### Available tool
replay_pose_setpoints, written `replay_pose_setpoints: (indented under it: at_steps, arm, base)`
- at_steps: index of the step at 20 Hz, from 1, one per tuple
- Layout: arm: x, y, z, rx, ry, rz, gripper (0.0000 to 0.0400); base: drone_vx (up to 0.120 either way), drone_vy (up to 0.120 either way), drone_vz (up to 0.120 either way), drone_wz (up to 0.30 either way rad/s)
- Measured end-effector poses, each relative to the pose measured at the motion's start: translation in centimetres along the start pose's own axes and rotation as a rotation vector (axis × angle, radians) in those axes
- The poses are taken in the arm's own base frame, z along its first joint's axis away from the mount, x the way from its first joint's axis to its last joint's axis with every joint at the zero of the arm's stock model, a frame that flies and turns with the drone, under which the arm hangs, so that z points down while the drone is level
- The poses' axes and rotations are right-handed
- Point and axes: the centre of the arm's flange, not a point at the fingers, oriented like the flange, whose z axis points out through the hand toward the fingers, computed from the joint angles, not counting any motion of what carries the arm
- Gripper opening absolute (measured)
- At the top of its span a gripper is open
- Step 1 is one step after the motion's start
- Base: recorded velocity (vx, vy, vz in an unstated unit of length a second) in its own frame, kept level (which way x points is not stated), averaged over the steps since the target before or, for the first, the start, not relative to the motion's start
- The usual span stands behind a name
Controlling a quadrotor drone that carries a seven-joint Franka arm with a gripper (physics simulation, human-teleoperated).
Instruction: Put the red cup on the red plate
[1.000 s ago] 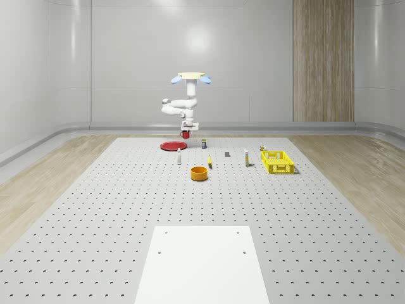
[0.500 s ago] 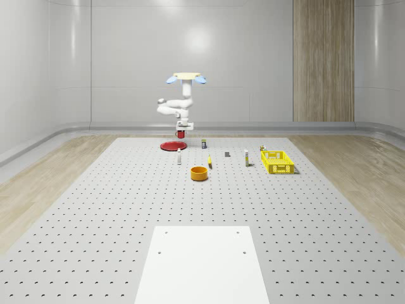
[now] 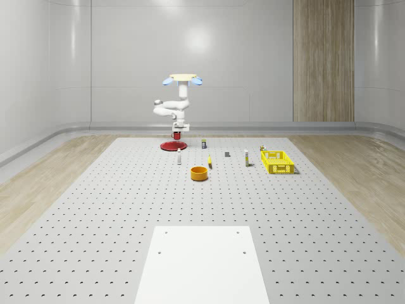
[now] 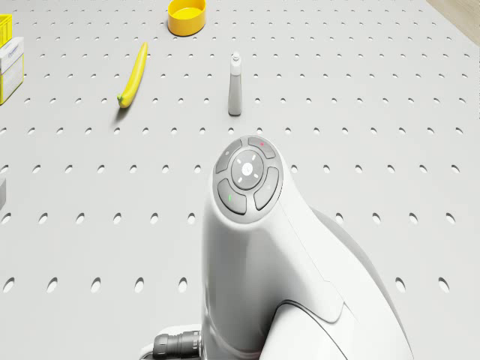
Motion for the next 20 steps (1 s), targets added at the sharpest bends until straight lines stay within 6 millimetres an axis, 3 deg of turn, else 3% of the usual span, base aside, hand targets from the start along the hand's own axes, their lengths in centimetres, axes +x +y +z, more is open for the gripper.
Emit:
replay_pose_setpoints:
  at_steps: [3, 10, 20]
  arm:
    - [0.0, 0.0, 0.0, 0.000, 0.000, 0.000, 0.0099]
    - [0.0, 0.0, 0.0, 0.000, 0.000, 0.000, 0.0099]
    - [1.1, 1.2, 2.1, 0.000, 0.001, 0.033, 0.0099]
  base:
    - [-0.120, 0.000, 0.000, 0.000]
    - [-0.006, 0.000, -0.109, 0.000]
    - [0.000, 0.000, 0.000, 0.000]
